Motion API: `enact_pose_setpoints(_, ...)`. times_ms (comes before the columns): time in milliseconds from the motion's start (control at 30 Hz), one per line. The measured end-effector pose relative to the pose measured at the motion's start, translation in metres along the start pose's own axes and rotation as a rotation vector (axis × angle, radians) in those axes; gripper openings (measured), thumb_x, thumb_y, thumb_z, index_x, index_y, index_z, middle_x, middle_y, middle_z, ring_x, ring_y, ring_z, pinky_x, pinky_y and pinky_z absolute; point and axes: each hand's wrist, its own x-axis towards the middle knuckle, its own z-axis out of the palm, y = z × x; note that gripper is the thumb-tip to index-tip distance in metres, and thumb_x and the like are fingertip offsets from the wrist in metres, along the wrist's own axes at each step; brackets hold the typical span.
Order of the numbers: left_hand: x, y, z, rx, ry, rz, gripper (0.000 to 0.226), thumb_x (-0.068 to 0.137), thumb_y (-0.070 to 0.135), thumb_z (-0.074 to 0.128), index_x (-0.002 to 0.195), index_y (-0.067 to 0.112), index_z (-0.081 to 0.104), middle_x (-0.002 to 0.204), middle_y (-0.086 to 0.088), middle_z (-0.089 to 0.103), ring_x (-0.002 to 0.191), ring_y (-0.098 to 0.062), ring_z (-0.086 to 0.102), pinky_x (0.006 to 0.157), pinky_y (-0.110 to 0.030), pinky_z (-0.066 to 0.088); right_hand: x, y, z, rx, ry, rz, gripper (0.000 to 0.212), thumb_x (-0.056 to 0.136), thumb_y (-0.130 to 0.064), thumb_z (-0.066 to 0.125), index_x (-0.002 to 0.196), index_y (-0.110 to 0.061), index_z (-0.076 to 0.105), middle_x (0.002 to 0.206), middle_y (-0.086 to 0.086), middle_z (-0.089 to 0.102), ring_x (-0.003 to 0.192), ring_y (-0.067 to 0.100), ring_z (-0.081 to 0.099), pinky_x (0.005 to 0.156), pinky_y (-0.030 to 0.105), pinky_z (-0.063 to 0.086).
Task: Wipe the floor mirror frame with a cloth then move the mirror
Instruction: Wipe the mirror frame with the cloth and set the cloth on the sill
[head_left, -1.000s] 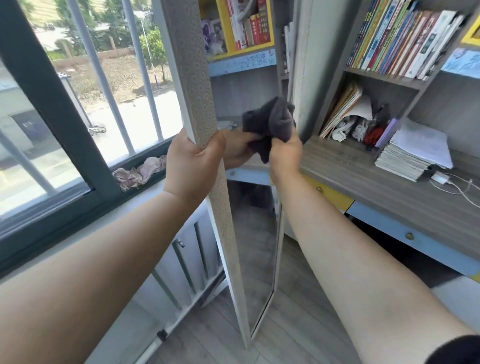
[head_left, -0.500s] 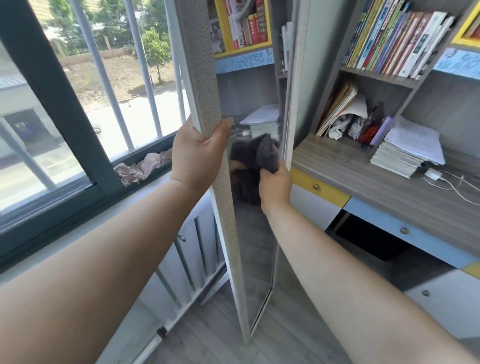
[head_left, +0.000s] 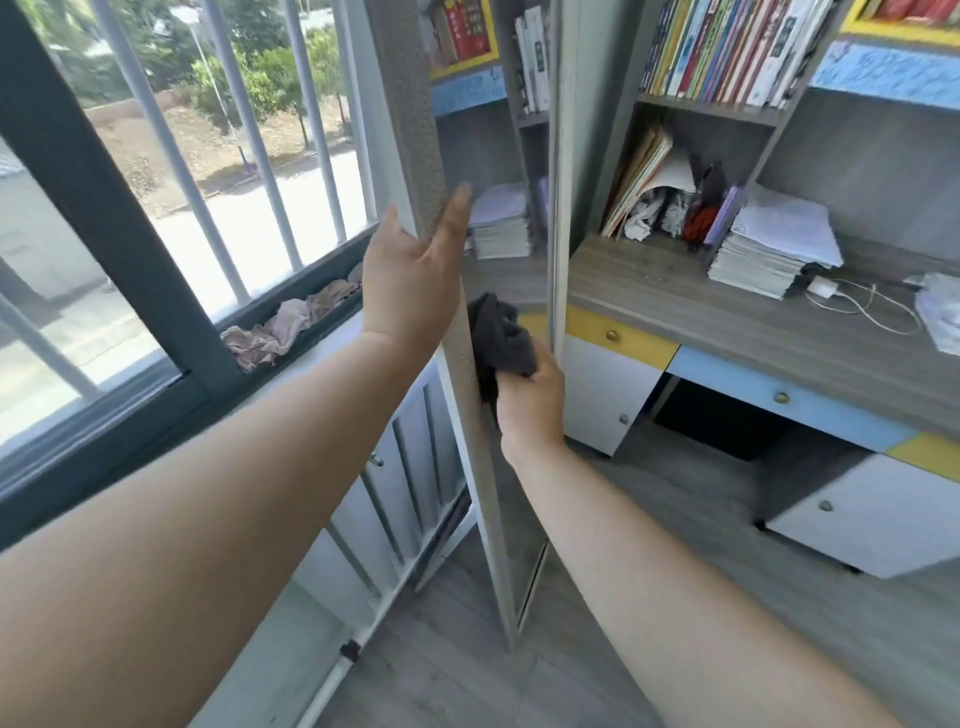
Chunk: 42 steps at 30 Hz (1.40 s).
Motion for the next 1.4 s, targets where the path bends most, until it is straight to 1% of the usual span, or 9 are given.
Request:
enact_pose_setpoints(200,0.001,0.000,-0.010,-0.288,-0.127,-0.080,0.038,0.097,0.042,0.050,0.100,0.010,0.069,0.097,-0.005,0.074,0.094,-0.015,0.071,0.092,-0.036,0.056,-0.005,-0.087,0.026,0.196,-0.028,-0.395,0.032,0.078,-0.002,0.059,0.105,-0.020,0.062,0.112,0.018,0.063,0.108,0.030,0.060,0.102,0.047,0.049)
enact_pose_setpoints(467,-0.010,0.002,-0.014,-0.273,-0.212,-0.221,0.069,0.085,0.069,0.047,0.135,0.022,0.054,0.134,-0.003,0.062,0.126,-0.021,0.055,0.111,-0.040,0.038,-0.060,0.034,0.007,-0.474,0.057,-0.767,0.030,0.084,-0.016,0.063,0.111,-0.019,0.051,0.131,0.007,0.039,0.115,0.041,0.052,0.102,0.045,0.044)
enact_pose_setpoints(567,-0.015,0.005,-0.016,-0.248,-0.225,-0.179,0.070,0.077,0.074,0.046,0.118,0.020,0.064,0.105,-0.011,0.072,0.106,-0.034,0.063,0.093,-0.052,0.046,-0.062,0.062,-0.008,-0.575,-0.008,-0.682,0.038,0.076,-0.005,0.070,0.103,-0.023,0.051,0.129,0.010,0.041,0.113,0.040,0.053,0.097,0.051,0.046)
enact_pose_setpoints(700,-0.013,0.001,-0.010,-0.198,-0.156,-0.138,0.071,0.095,0.058,0.043,0.130,-0.003,0.055,0.133,-0.030,0.052,0.125,-0.046,0.050,0.105,-0.057,0.041,-0.049,0.008,0.004,-0.275,0.041,-0.378,0.026,0.076,-0.002,0.057,0.095,-0.020,0.058,0.117,0.019,0.048,0.106,0.031,0.054,0.097,0.025,0.044)
enact_pose_setpoints(833,-0.017,-0.001,-0.005,-0.208,-0.058,-0.169,0.051,0.091,0.062,0.048,0.106,0.016,0.067,0.092,0.001,0.075,0.092,-0.023,0.068,0.084,-0.034,0.051,-0.024,-0.039,0.007,-0.134,-0.007,-0.460,0.023,0.078,0.008,0.054,0.099,0.002,0.060,0.113,0.022,0.049,0.103,0.017,0.052,0.099,0.019,0.041)
enact_pose_setpoints(933,-0.018,-0.005,0.000,-0.216,-0.027,-0.181,0.057,0.096,0.057,0.046,0.132,0.014,0.058,0.130,-0.008,0.065,0.122,-0.021,0.059,0.110,-0.044,0.044,-0.020,-0.007,0.000,-0.297,-0.108,-0.483,0.019,0.080,-0.006,0.062,0.097,0.002,0.060,0.117,0.021,0.049,0.111,0.020,0.052,0.105,0.016,0.039)
enact_pose_setpoints(1033,-0.028,-0.018,0.002,-0.186,-0.093,-0.204,0.060,0.096,0.058,0.044,0.135,0.013,0.056,0.122,-0.009,0.067,0.107,-0.014,0.061,0.097,-0.035,0.049,-0.022,0.046,-0.018,-0.424,-0.172,-0.270,0.015,0.083,-0.027,0.051,0.085,-0.014,0.056,0.104,0.019,0.057,0.098,0.013,0.054,0.096,0.031,0.048)
enact_pose_setpoints(1200,-0.047,-0.042,0.005,-0.201,-0.190,-0.324,0.066,0.079,0.070,0.051,0.098,0.008,0.061,0.082,-0.009,0.057,0.075,-0.020,0.057,0.069,-0.035,0.044,0.008,0.006,-0.018,-0.046,0.102,0.235,0.025,0.090,-0.006,0.050,0.111,-0.014,0.060,0.108,0.007,0.066,0.108,0.027,0.063,0.089,0.031,0.050)
enact_pose_setpoints(1400,-0.050,-0.051,0.008,-0.196,-0.173,-0.271,0.045,0.086,0.064,0.046,0.113,0.033,0.062,0.109,-0.001,0.071,0.110,-0.025,0.066,0.099,-0.049,0.052,0.028,-0.075,0.004,-0.010,-0.010,-0.234,0.029,0.080,-0.017,0.063,0.108,-0.022,0.058,0.117,0.018,0.063,0.111,0.030,0.061,0.101,0.043,0.049)
